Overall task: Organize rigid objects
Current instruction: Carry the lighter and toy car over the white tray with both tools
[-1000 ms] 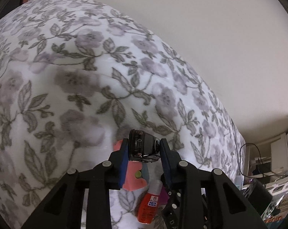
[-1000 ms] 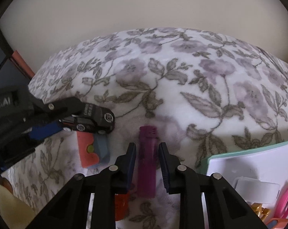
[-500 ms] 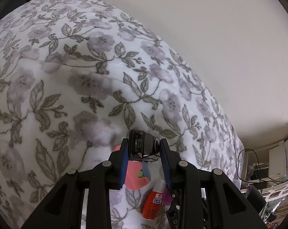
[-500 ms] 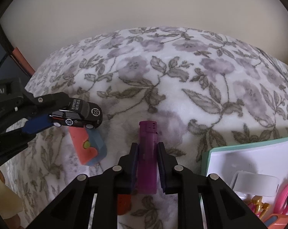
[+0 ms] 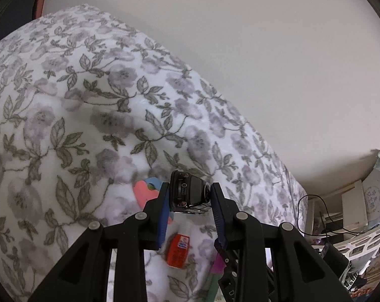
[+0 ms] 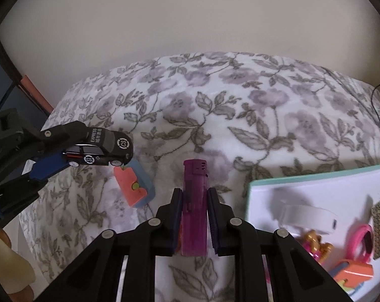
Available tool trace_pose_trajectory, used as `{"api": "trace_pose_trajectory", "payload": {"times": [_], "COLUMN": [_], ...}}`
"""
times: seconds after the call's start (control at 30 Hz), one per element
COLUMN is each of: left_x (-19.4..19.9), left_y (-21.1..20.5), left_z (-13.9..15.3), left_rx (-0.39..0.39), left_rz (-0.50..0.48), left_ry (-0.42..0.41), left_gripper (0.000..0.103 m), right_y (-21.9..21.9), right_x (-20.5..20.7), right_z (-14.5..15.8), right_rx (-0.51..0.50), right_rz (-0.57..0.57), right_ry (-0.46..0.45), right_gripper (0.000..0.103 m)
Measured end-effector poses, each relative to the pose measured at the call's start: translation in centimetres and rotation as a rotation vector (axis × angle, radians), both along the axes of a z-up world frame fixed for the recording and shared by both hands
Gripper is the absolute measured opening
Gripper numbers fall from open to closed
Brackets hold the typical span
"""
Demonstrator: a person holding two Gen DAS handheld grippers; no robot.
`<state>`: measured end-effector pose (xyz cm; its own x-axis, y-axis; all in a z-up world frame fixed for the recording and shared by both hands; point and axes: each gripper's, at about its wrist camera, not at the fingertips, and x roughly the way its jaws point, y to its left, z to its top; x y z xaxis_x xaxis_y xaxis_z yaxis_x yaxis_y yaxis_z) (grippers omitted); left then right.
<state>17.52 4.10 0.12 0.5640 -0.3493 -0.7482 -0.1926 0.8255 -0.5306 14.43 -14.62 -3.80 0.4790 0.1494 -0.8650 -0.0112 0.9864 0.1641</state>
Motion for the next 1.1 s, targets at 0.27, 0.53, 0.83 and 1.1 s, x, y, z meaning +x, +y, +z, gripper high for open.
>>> {"api": "trace_pose_trajectory", "payload": {"times": [0.27, 0.53, 0.83, 1.1], "left_x": [-2.9, -5.3, -7.4, -7.5], "left_y": [-2.2, -4.6, -7.5, -12.2], "left_z": [1.5, 2.2, 1.7, 0.4], "left_rx": [0.007, 0.000, -0.034, -0.098], "left_rz": [-0.031, -0.077, -0.096, -0.242], "left_ry": [-0.037, -0.077, -0.097, -0.076], "left_gripper": [0.033, 0.033, 0.033, 0.033], "right_y": [-2.3, -5.6, -10.4, -14.8], "right_x": [-2.9, -6.2, -8.5, -9.1], "right_z": [2.3, 3.6, 5.0, 4.8], "right_rx": [0.031, 0.035, 0.007, -0.010], "right_rz": [-0.050, -0.126, -0.232, -0.328], "right_ry": [-0.004, -0.009, -0.029, -0.023], "right_gripper": [0.021, 0.021, 0.021, 0.021]}}
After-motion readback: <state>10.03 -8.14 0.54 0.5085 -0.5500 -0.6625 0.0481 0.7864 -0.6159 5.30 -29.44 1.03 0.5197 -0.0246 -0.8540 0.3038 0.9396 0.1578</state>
